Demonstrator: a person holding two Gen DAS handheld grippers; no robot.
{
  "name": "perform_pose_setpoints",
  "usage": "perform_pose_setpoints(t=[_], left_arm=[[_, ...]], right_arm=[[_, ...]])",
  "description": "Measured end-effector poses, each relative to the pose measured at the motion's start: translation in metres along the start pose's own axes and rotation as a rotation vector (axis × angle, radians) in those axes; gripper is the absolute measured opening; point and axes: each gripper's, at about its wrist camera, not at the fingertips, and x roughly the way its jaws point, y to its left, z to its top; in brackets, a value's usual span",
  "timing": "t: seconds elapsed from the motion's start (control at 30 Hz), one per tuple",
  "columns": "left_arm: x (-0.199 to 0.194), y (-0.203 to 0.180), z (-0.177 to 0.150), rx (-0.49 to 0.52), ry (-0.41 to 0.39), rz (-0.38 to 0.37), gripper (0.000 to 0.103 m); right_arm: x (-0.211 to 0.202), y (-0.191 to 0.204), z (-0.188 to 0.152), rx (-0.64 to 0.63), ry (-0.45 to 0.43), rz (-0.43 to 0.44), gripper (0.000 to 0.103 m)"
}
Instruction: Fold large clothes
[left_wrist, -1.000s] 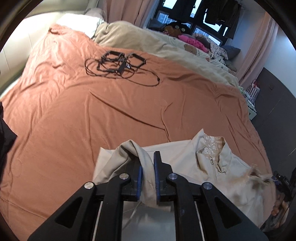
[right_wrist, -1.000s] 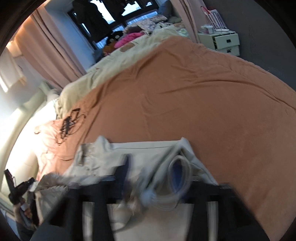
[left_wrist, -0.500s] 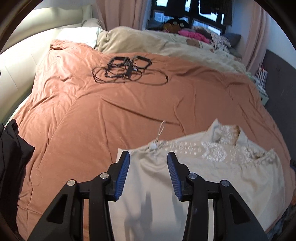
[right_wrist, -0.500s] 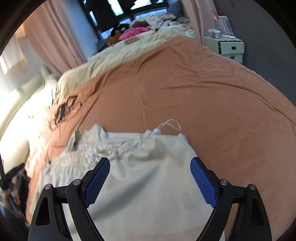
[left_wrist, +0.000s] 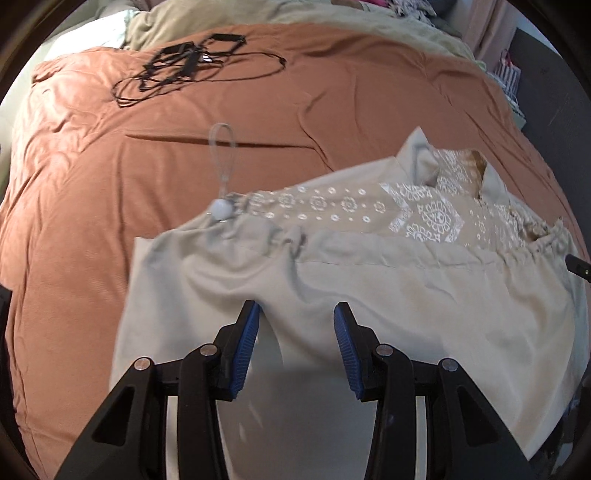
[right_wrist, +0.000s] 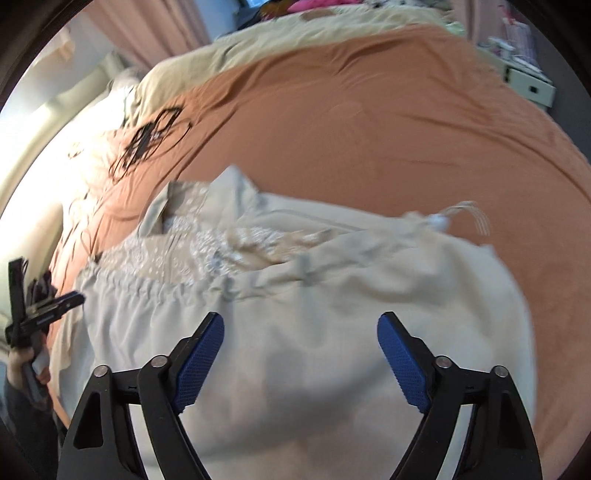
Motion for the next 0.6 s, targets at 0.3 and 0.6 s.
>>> perform_pose_setpoints(t=[0.3,0.6], left_arm=[[0.026,-0.014,0.007,0.052,-0.007,0.04,0.021],[0.01,-0.03,0.005,0.111,-0.095,0.09,0.004]], right_arm=[[0.04,0.046,0.003,-0.092,0.082,0.02,0.068],[0.065,0.07,-0.004,-0.19,0.163,-0.028,0.015]])
